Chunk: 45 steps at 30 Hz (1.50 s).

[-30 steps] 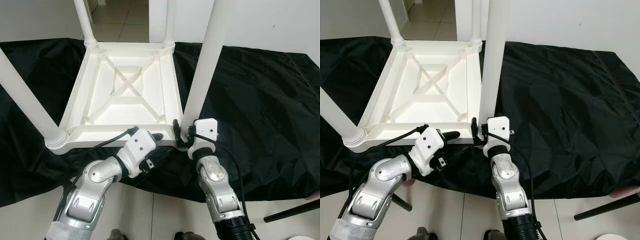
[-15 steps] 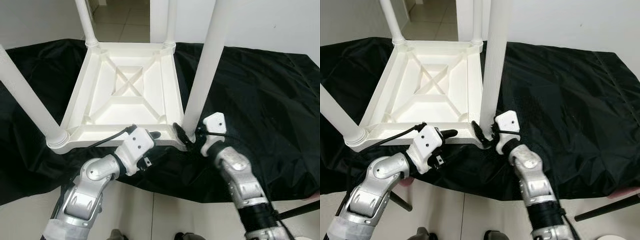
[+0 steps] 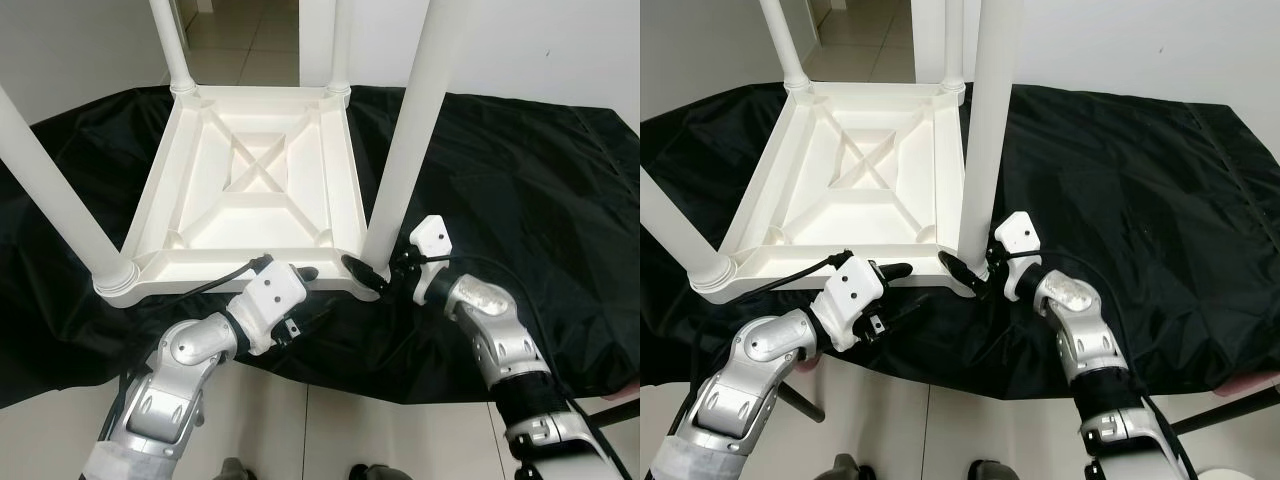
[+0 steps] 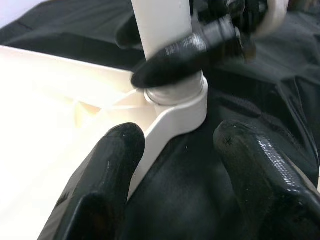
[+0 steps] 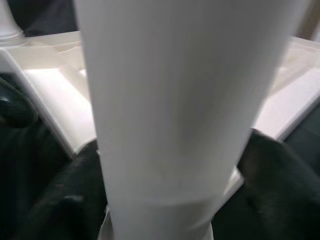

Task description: Building children table

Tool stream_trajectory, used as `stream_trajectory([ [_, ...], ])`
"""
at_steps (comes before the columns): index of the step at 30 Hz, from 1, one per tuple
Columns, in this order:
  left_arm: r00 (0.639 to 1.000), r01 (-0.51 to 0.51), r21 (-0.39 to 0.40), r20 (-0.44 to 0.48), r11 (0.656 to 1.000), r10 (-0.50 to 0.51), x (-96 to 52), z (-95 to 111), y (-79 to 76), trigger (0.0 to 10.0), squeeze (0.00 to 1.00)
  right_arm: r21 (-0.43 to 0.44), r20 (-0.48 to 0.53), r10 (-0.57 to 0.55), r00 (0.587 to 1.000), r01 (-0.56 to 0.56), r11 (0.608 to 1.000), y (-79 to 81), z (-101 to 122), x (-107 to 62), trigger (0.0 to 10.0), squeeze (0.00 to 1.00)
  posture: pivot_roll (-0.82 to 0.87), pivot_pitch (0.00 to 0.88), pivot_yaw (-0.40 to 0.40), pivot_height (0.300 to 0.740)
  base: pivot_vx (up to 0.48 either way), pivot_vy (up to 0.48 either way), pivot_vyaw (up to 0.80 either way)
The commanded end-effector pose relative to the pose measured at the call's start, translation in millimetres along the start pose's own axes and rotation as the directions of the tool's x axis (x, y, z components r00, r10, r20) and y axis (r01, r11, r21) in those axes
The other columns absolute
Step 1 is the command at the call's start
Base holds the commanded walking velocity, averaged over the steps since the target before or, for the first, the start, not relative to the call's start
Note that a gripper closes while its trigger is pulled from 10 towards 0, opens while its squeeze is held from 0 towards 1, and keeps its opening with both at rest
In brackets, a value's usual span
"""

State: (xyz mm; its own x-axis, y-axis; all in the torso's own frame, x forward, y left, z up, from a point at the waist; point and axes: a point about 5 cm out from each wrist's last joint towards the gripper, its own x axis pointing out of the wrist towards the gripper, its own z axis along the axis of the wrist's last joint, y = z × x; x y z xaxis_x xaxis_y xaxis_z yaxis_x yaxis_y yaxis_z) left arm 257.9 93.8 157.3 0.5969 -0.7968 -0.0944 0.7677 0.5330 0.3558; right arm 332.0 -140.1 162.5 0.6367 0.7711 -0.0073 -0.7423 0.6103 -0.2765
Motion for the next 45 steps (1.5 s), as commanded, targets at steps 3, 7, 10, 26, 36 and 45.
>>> stream_trajectory([
  [3, 0.999, -0.041, 0.014, -0.008, 0.999, 0.041, 0.8, -1, 2.1, 10.0, 0.0, -0.019, -0.026, 0.068, 0.997, -0.069, 0.997, -2.0, -5, 2.4, 1.4, 0.0, -0.03, 0.091, 0.03, 0.74, 0.0, 0.0, 0.0],
  [7, 0.999, -0.039, 0.013, -0.005, 0.999, 0.039, 1.4, 0, 1.5, 10.0, 0.0, -0.02, -0.044, 0.095, 0.995, -0.096, 0.995, -2.6, -8, 1.2, 0.0, 0.0, -0.03, 0.092, 0.029, 0.74, 0.0, 0.0, 0.0],
  [10, 0.999, -0.036, 0.012, -0.003, 0.999, 0.036, 1.8, 0, 0.6, 10.0, 0.0, -0.014, -0.071, 0.128, 0.989, -0.129, 0.992, -1.7, -13, -1.9, 0.0, 0.0, -0.03, 0.086, 0.027, 0.74, 0.0, 0.0, 0.0],
  [26, 1.0, -0.024, 0.01, 0.007, 1.0, 0.024, 4.3, -1, -4.3, 10.0, 0.0, 0.056, -0.007, 0.016, 1.0, -0.016, 0.998, -4.1, -13, -2.7, 10.0, 0.0, -0.05, 0.072, 0.014, 0.74, 0.0, 0.0, 0.0],
  [36, 0.999, -0.05, 0.001, 0.007, 0.999, 0.05, 4.8, -3, -2.7, 10.0, 0.0, 0.046, -0.037, -0.192, 0.981, 0.193, 0.98, 9.9, -18, -2.9, 10.0, 0.0, -0.05, 0.075, 0.013, 0.74, 0.0, 0.0, 0.0],
  [45, 0.998, -0.063, 0.002, 0.006, 0.998, 0.063, 3.6, -4, -0.1, 10.0, 0.0, 0.084, -0.073, -0.399, 0.914, 0.404, 0.911, 26.0, -24, -5.3, 10.0, 0.0, -0.05, 0.08, 0.017, 0.74, 0.0, 0.0, 0.0],
])
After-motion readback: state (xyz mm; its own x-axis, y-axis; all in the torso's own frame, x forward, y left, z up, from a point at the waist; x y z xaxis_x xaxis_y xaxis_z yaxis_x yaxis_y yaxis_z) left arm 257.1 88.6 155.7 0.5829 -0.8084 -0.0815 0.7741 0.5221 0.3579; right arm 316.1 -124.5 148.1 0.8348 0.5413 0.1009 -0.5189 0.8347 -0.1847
